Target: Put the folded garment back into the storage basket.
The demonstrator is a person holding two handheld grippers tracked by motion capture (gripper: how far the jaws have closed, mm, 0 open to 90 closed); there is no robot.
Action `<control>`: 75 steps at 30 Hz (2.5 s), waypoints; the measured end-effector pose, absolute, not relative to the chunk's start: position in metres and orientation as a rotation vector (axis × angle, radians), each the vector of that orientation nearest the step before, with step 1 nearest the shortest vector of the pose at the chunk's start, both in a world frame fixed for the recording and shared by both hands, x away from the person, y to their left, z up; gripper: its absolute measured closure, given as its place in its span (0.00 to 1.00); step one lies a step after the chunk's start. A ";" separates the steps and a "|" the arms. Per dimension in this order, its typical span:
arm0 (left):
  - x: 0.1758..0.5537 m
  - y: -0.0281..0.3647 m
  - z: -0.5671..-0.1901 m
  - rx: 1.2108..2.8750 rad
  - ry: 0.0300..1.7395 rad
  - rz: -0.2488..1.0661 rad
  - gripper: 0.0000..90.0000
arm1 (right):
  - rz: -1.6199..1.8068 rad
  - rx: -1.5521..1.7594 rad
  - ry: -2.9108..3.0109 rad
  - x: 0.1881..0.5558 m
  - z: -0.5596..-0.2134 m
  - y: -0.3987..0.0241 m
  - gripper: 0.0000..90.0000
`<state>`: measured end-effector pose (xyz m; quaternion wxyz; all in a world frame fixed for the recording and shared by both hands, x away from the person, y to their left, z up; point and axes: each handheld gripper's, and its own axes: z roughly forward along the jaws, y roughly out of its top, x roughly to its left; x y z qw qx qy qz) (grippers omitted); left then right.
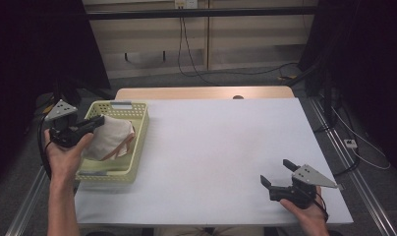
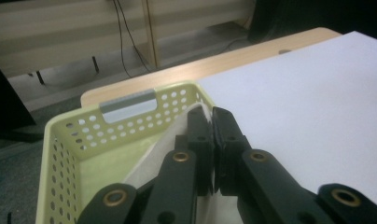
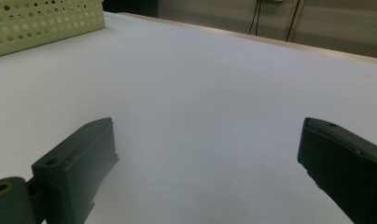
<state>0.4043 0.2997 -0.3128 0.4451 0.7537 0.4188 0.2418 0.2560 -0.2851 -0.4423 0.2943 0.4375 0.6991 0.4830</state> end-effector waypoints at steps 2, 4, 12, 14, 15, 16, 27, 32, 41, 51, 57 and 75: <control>0.407 0.301 -0.316 1.877 1.045 0.587 0.97 | 1.286 1.164 1.860 0.256 -0.442 -0.285 0.05; 0.409 0.301 -0.320 1.882 1.054 0.575 0.97 | 1.286 1.164 1.860 0.256 -0.442 -0.285 0.05; 0.417 0.302 -0.334 1.924 1.081 0.528 0.97 | 1.286 1.163 1.860 0.256 -0.442 -0.285 0.05; 0.418 0.300 -0.336 1.920 1.078 0.511 0.97 | 1.285 1.163 1.861 0.256 -0.442 -0.285 0.05; 0.419 0.299 -0.337 1.928 1.071 0.505 0.97 | 1.285 1.163 1.862 0.256 -0.442 -0.285 0.05; 0.419 0.298 -0.337 1.928 1.067 0.502 0.97 | 1.285 1.162 1.863 0.256 -0.442 -0.285 0.05; 0.429 0.299 -0.355 1.982 1.118 0.488 0.97 | 1.283 1.164 1.862 0.256 -0.442 -0.285 0.05; 0.430 0.296 -0.356 1.964 1.074 0.497 0.97 | 1.281 1.164 1.864 0.256 -0.442 -0.285 0.05; 0.438 0.294 -0.365 2.043 1.148 0.504 0.97 | 1.281 1.168 1.864 0.256 -0.443 -0.285 0.05; 0.449 0.295 -0.374 2.064 1.194 0.521 0.97 | 1.280 1.165 1.866 0.256 -0.443 -0.285 0.05; 0.451 0.292 -0.377 2.054 1.180 0.531 0.97 | 1.280 1.165 1.867 0.256 -0.443 -0.285 0.05; 0.459 0.304 -0.385 2.094 1.302 0.527 0.97 | 1.279 1.165 1.868 0.256 -0.443 -0.285 0.05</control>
